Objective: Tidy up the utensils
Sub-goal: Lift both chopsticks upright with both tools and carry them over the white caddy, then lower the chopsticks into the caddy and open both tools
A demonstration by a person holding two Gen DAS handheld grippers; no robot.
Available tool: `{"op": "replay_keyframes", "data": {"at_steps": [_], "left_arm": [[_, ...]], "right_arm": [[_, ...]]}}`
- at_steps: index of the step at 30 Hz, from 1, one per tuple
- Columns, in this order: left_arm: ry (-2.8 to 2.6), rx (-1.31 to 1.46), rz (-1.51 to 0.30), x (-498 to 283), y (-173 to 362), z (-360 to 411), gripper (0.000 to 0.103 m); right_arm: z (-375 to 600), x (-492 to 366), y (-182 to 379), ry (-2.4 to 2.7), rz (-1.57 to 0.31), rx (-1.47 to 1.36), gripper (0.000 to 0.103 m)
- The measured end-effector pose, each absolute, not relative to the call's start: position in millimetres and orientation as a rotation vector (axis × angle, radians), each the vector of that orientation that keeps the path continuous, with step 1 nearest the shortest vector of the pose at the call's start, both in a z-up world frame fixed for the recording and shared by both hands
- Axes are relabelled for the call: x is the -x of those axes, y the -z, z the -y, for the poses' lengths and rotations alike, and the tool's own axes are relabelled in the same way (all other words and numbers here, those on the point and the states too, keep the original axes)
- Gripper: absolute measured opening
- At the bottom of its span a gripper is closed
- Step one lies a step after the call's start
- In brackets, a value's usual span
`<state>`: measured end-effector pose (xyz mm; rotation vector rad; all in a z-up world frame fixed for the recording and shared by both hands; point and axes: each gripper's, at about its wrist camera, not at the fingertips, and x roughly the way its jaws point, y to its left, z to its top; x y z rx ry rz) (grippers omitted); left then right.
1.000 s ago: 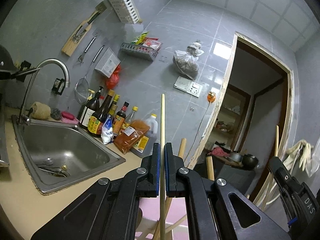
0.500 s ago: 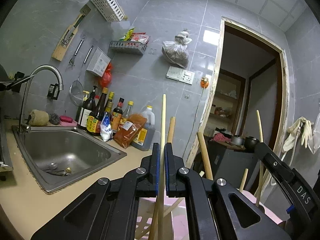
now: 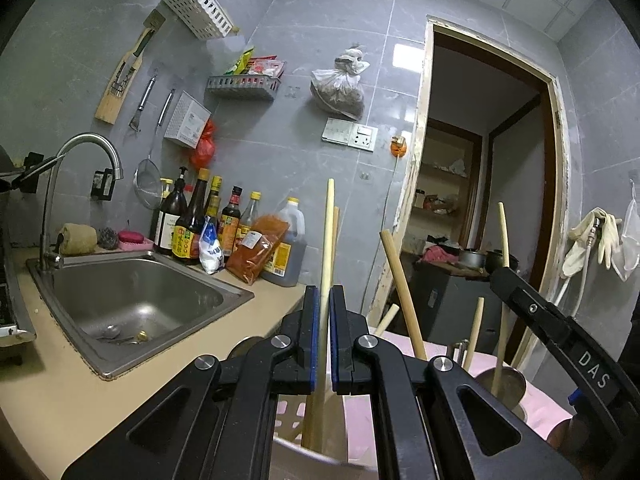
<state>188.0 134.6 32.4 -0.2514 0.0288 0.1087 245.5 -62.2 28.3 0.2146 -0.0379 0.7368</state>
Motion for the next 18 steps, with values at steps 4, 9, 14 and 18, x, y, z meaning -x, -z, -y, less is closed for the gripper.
{"op": "replay_keyframes", "data": {"at_steps": [4,9,14,18], "left_arm": [[-0.087,0.244,-0.058,-187.8,-30.5,-132.0,0.003],[-0.062,0.228,-0.072,-185.3,-28.0,-128.8,0.004],[-0.023,0.238,-0.099,-182.6,-27.7,-129.4,0.005],[-0.003,0.237,-0.123,-181.7,-26.7,-128.8,0.005]], "right_arm": [[63.1,-242.6,-25.7,-0.737,0.024,-0.201,0.004],[64.1,-237.0,-23.9,-0.737,0.018,-0.182,0.007],[67.3,-232.3,-23.9,-0.729,0.020,-0.181,0.021],[70.4,-228.6,-24.3,-0.718,0.023,-0.177,0.023]]}}
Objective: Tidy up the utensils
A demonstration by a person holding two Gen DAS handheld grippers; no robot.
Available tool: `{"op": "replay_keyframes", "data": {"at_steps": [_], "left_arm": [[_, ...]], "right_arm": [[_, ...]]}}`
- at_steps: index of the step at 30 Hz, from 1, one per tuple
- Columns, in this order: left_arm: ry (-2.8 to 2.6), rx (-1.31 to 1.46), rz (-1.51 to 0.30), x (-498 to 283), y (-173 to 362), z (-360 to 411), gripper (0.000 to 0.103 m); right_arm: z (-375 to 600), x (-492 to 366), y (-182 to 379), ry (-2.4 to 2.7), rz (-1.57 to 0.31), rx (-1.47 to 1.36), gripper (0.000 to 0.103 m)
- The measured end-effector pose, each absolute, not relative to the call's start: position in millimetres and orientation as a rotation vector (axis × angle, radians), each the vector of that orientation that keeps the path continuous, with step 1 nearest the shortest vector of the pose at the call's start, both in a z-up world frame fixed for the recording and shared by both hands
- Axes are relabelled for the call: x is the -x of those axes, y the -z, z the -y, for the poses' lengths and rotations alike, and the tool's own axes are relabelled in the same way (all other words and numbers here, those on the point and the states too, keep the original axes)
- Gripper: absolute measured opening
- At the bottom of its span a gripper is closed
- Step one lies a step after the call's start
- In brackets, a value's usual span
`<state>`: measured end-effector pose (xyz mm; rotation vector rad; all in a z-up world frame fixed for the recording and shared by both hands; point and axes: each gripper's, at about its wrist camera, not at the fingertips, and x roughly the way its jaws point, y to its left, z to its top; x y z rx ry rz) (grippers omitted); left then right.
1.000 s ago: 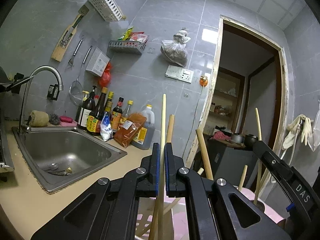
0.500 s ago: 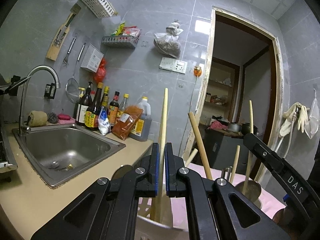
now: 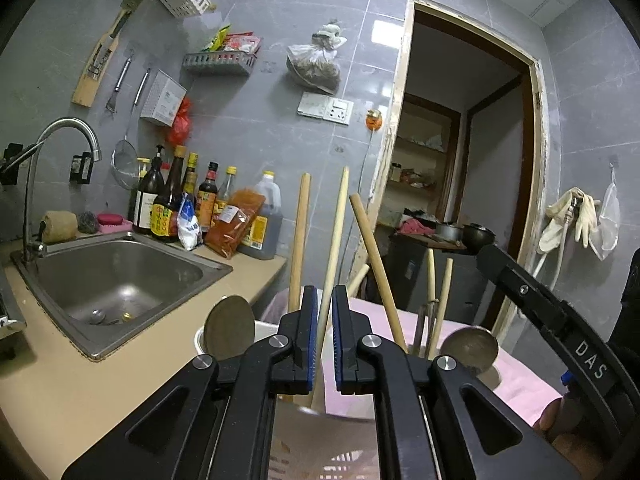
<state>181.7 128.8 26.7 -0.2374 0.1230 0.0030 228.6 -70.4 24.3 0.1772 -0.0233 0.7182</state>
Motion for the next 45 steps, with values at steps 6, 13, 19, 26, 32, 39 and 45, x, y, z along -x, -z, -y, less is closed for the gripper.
{"op": "replay_keyframes", "data": {"at_steps": [6,13,19,26,32,39,45], "left_arm": [[-0.006,0.237,-0.143,-179.6,-23.8,-128.5,0.006],[0.016,0.276,-0.126,-167.1,-25.2,-133.6,0.034],[0.040,0.286,-0.123,-147.2,-30.9,-133.1,0.039],[0.080,0.249,-0.178,-127.8,-32.8,-118.9,0.052],[0.111,0.210,-0.226,-110.0,-31.3,-103.9,0.074],[0.121,0.217,-0.267,-96.1,-28.8,-95.4,0.080],[0.108,0.186,-0.290,-90.5,-21.1,-85.8,0.080]], "right_arm": [[77.3,-219.2,-23.5,-0.697,0.028,-0.172,0.041],[89.9,-207.3,-23.1,-0.650,0.034,-0.168,0.047],[104.8,-198.8,-23.2,-0.617,0.012,-0.188,0.055],[125.9,-173.6,-19.7,-0.578,-0.001,-0.182,0.067],[151.6,-150.9,-25.0,-0.495,0.041,-0.209,0.081],[180.4,-135.5,-20.3,-0.411,-0.042,-0.170,0.081],[200.7,-118.1,-17.3,-0.373,-0.091,-0.142,0.082]]}}
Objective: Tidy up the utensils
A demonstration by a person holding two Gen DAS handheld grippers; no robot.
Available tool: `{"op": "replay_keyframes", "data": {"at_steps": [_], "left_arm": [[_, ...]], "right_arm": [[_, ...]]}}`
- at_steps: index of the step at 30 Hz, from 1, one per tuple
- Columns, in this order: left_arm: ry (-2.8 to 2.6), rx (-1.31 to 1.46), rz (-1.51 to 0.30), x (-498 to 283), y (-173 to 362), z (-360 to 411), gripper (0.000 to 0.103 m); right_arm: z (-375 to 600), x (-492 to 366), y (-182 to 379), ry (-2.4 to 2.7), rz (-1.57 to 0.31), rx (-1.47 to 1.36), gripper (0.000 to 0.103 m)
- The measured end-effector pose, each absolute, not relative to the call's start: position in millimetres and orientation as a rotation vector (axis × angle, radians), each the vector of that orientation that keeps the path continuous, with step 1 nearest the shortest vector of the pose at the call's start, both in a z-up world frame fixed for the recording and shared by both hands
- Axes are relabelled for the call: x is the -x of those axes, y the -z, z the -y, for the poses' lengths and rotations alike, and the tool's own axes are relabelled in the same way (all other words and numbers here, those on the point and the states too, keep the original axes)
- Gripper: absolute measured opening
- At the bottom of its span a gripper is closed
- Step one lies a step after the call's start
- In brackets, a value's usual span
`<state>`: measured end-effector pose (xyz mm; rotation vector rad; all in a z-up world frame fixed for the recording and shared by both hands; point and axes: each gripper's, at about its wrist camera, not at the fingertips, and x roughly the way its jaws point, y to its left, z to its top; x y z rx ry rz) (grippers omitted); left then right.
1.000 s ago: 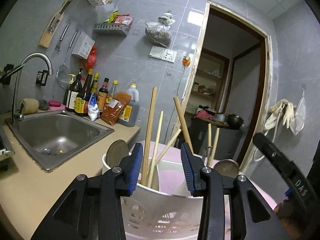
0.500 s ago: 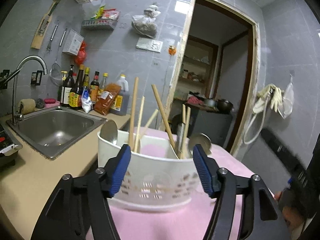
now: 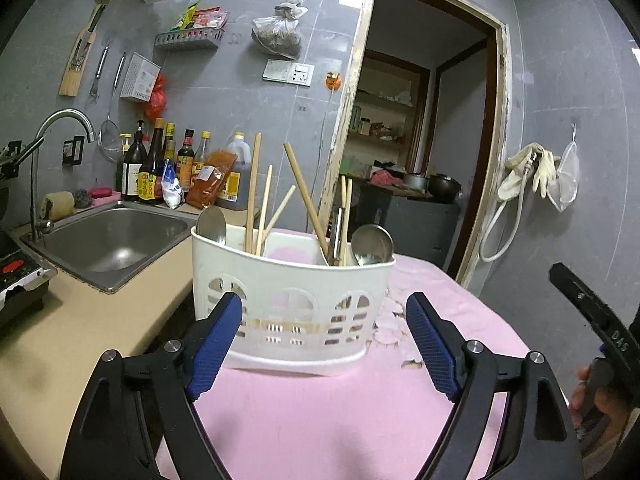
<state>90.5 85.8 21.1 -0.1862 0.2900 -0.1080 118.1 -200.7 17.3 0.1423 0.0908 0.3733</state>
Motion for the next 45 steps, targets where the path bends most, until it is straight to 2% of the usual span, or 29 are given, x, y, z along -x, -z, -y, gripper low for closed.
{"op": "replay_keyframes", "data": {"at_steps": [11,15,16,19,45], "left_arm": [[0.104,0.151,-0.303,-74.6,-11.0,-73.9,0.080],[0.116,0.156,-0.293,-64.5,-9.6,-73.9,0.080],[0.114,0.160,-0.286,-60.8,-9.1,-74.4,0.083],[0.108,0.164,-0.277,-54.5,-9.2,-75.4,0.088],[0.096,0.095,-0.314,-14.3,17.2,-62.8,0.090]], "right_arm": [[205.9,-85.7,-11.3,-0.351,-0.140,-0.081,0.086],[205.9,-72.4,-8.5,-0.337,-0.137,-0.066,0.094],[205.6,-70.0,-8.3,-0.332,-0.135,-0.062,0.099],[202.8,-60.9,-6.9,-0.316,-0.131,-0.039,0.102],[190.7,-22.8,9.1,-0.258,-0.161,0.037,0.103]]}}
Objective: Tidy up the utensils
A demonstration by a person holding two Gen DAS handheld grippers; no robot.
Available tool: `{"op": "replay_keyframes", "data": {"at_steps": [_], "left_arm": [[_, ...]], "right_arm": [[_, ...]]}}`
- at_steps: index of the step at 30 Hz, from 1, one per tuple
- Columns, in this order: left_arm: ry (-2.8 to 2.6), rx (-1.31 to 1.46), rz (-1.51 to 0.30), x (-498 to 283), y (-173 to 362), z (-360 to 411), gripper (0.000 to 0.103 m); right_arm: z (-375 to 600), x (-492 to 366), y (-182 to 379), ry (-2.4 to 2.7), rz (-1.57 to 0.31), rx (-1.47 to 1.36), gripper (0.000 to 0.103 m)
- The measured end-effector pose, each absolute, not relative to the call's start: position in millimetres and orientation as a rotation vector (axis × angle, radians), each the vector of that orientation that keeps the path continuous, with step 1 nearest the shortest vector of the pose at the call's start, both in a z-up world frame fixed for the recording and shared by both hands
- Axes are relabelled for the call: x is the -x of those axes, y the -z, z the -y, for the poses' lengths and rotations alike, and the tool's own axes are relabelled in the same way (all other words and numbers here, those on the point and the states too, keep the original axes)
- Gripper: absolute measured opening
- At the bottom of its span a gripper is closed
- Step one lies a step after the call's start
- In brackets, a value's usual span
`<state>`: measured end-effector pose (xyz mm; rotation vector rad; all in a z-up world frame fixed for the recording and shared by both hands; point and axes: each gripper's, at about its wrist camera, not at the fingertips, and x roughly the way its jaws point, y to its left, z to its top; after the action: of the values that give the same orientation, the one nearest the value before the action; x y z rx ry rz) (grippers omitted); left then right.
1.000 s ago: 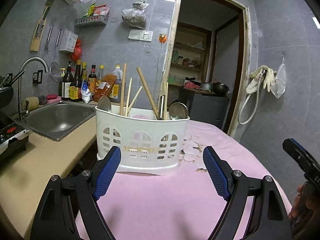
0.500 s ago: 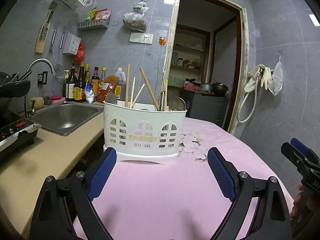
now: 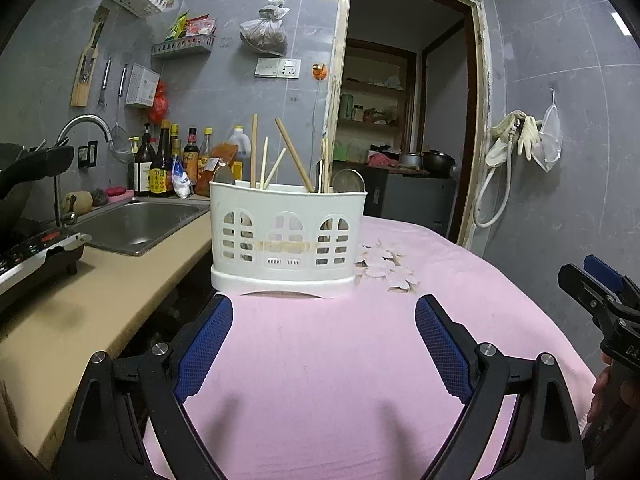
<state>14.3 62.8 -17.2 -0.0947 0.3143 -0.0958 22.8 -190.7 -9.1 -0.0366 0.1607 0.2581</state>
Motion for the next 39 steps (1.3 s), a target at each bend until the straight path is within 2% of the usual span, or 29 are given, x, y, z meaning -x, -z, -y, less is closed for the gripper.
{"op": "replay_keyframes", "data": {"at_steps": [39], "left_arm": [[0.086,0.101,-0.323,-14.2,21.8,-68.2,0.090]], "right_arm": [[190.5,-26.2,13.9,-0.255,-0.183,0.039,0.103]]}}
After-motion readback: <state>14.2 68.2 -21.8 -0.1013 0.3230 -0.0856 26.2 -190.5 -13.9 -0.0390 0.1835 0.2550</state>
